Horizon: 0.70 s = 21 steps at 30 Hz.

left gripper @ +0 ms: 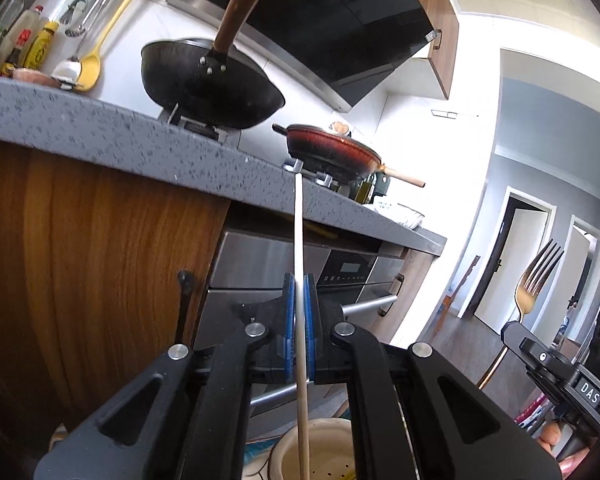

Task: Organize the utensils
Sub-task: 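Lift the chopstick with the left tool while the right tool carries the gold fork above the pot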

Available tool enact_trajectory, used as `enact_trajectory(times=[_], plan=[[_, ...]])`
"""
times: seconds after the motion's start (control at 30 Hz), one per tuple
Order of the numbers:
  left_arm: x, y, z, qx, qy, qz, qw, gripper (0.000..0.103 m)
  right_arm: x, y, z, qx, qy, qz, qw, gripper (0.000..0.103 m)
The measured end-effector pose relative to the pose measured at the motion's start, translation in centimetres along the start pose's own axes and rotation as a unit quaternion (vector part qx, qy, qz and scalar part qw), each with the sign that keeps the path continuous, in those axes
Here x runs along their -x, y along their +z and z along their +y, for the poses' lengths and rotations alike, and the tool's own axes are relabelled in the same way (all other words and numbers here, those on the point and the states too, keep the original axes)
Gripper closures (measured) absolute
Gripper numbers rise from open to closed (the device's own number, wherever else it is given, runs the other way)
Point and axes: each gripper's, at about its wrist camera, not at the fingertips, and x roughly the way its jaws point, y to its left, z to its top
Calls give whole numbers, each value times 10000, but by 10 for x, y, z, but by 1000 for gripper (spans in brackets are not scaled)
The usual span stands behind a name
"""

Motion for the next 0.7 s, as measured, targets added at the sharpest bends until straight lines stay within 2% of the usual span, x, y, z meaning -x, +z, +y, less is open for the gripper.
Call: enact_trajectory(times=[0.13,0.4,0.7], plan=[[-6,-9,2,-46,-48,131,9999,99,-8,-7,-2,79,-122,154,9998,97],[12,-18,10,-94,-186,211,9996,99,-29,-26,-3,182,-263,801,9963,97],[38,-24,11,-273,-86,232,9993,97,-49,-46,-9,61,-280,1483,9885,97]])
